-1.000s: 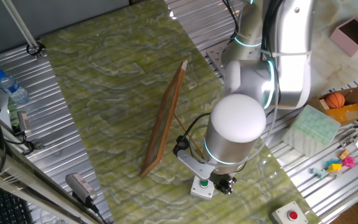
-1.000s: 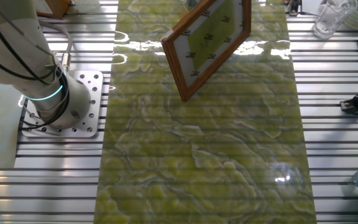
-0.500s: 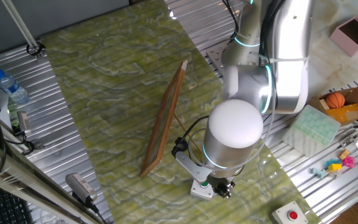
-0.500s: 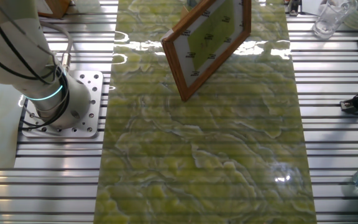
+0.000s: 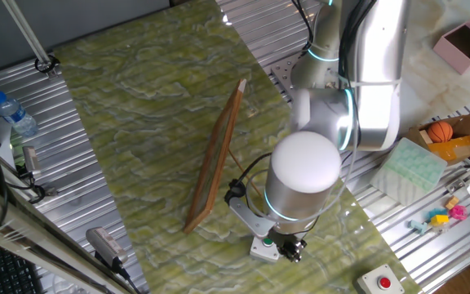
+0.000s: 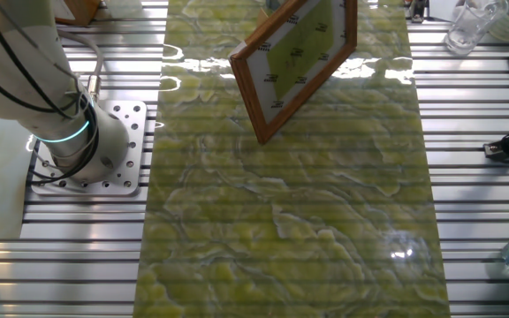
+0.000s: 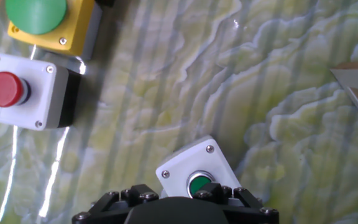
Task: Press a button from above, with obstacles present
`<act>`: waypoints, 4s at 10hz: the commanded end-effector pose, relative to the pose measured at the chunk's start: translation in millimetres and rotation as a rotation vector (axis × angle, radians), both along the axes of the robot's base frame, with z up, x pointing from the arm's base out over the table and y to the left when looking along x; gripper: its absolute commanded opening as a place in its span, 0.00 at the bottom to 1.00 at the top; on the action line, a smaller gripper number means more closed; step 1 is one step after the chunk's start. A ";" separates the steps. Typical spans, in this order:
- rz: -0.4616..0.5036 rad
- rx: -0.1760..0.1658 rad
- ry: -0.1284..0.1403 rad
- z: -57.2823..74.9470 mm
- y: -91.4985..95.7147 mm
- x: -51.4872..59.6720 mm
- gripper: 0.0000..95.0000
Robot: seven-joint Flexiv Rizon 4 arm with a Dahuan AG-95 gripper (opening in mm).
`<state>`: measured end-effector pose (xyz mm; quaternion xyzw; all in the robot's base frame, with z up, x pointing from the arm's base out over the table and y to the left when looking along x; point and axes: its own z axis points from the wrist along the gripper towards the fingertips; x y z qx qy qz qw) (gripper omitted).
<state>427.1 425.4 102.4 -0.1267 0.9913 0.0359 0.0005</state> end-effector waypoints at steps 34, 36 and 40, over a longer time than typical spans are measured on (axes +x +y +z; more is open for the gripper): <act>-0.004 -0.029 0.027 -7.7 12.6 -11.0 0.60; 0.001 -0.027 0.027 -6.9 8.2 -8.9 0.60; 0.002 -0.026 0.024 -7.8 7.2 -8.3 0.60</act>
